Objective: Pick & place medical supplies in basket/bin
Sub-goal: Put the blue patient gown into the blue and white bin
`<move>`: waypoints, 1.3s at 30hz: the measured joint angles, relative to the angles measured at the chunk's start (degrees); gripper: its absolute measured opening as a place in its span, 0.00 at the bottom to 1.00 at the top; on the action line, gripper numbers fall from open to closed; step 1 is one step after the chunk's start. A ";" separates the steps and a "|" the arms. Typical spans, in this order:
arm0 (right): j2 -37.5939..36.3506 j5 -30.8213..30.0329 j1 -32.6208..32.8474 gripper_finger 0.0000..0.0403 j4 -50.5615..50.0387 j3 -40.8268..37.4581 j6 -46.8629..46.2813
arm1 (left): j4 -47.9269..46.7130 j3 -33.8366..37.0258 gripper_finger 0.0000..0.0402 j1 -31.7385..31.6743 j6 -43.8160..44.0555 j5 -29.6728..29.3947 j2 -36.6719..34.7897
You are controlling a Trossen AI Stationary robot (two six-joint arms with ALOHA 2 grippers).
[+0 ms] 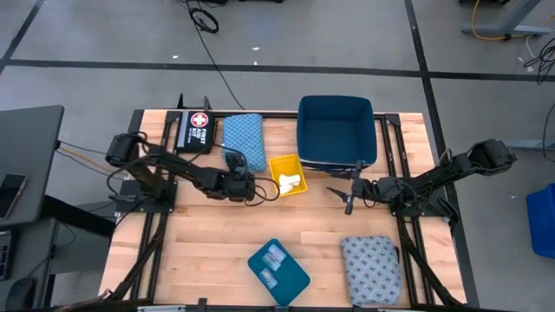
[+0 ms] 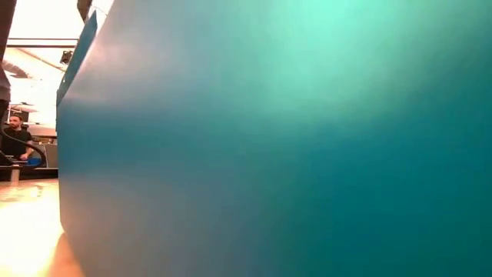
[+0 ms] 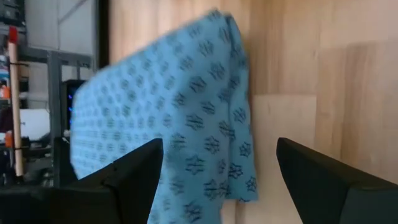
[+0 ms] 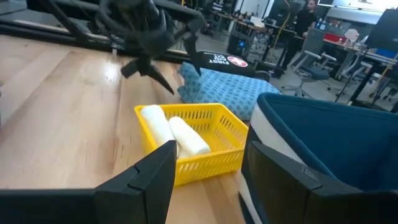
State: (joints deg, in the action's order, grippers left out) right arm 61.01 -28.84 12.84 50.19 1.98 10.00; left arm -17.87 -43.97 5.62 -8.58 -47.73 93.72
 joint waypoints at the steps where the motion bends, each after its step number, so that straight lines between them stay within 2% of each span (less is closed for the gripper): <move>1: 0.00 0.00 0.00 0.52 0.01 0.00 0.00 | 0.02 0.00 0.76 -0.32 0.18 0.18 0.82; 6: 0.00 -0.13 0.00 0.52 0.04 0.00 0.00 | 0.14 -0.01 0.76 -1.21 0.31 -0.59 4.40; 12: 0.00 -0.15 0.00 0.52 0.07 0.00 -0.02 | 0.58 -0.39 0.76 -1.90 0.33 -5.05 6.83; 17: 0.00 -0.18 0.00 0.52 0.14 0.00 -0.04 | 1.64 -0.37 0.75 -3.92 -0.21 -4.58 6.83; 21: 0.00 -0.17 0.00 0.52 0.12 0.00 -0.12 | 2.48 -0.37 0.71 -6.35 0.98 -3.67 6.81; 23: 0.00 -0.19 0.00 0.52 0.14 0.00 -0.20 | 2.92 -0.35 0.66 -7.31 2.41 -3.43 6.83; 26: 0.00 -0.20 0.00 0.52 0.12 0.00 -0.28 | 2.91 -0.24 0.53 -8.36 4.17 -3.20 7.02; 29: 0.00 -0.19 0.00 0.52 0.12 0.00 -0.28 | 2.61 -0.14 0.34 -8.78 4.65 -3.35 7.05; 32: 0.00 -0.19 0.00 0.52 0.12 0.00 -0.28 | 2.76 -0.15 0.10 -8.76 4.59 -3.58 7.05; 33: 0.00 -0.19 0.00 0.52 0.13 0.00 -0.28 | 2.80 -0.15 0.06 -8.78 4.63 -3.58 7.05; 39: 0.00 -0.20 0.00 0.52 0.12 0.00 -0.26 | 2.17 -0.69 0.03 -7.56 5.93 -7.32 7.05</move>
State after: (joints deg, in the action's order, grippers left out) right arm 61.01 -29.04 12.84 50.30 1.98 9.74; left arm -15.70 -44.66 -1.94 -2.65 -55.05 100.77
